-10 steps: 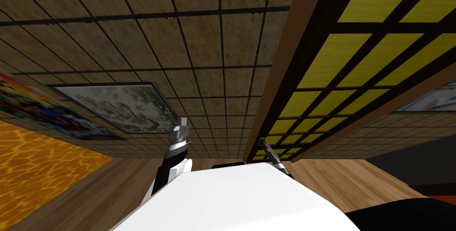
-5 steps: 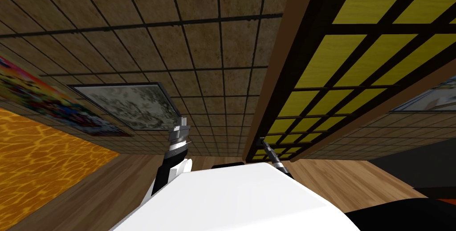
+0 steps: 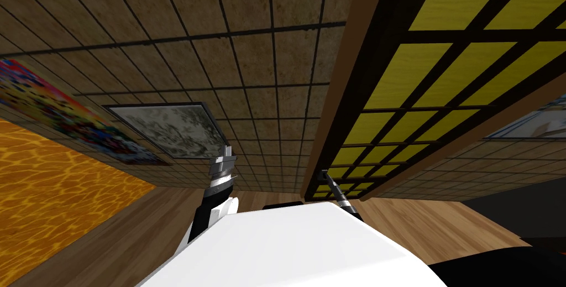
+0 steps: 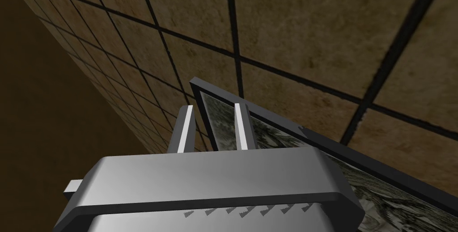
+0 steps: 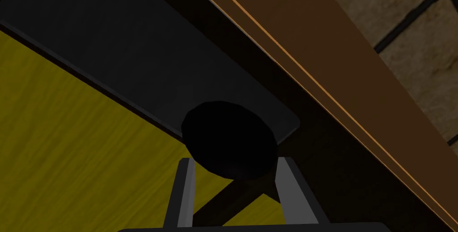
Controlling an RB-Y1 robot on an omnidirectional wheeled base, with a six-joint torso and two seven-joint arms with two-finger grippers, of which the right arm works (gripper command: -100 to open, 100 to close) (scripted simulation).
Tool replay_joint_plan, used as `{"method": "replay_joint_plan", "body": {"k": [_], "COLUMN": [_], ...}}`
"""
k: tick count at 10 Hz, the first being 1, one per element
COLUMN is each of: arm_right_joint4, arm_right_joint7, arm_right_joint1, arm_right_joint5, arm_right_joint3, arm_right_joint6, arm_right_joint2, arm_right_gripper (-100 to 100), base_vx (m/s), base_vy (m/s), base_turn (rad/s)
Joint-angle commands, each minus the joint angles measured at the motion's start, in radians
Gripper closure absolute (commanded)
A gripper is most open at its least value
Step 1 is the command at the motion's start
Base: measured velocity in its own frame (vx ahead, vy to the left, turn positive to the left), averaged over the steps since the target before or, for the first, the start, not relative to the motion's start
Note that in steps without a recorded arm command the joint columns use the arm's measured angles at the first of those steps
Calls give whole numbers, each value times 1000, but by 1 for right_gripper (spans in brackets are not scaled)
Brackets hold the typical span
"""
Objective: Pull the door open
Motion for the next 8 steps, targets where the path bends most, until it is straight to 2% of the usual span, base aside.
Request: {"method": "replay_joint_plan", "body": {"k": [1,4,5,7,8], "arm_right_joint4": [-20,-31,-31,-42,-42], "arm_right_joint7": [-50,-126,-134,-198,-217], "arm_right_joint1": [6,5,5,4,4], "arm_right_joint5": [-19,-58,-58,-99,-99], "arm_right_joint3": [22,50,50,79,79], "arm_right_joint6": [7,18,18,29,29], "arm_right_joint2": [6,3,3,1,1], "arm_right_gripper": [100,100,100,100,100], "base_vx": [-52,-58,-46,-64,-56], "base_vy": [-17,-23,-7,-20,-20], "base_turn": [38,40,20,65,26]}}
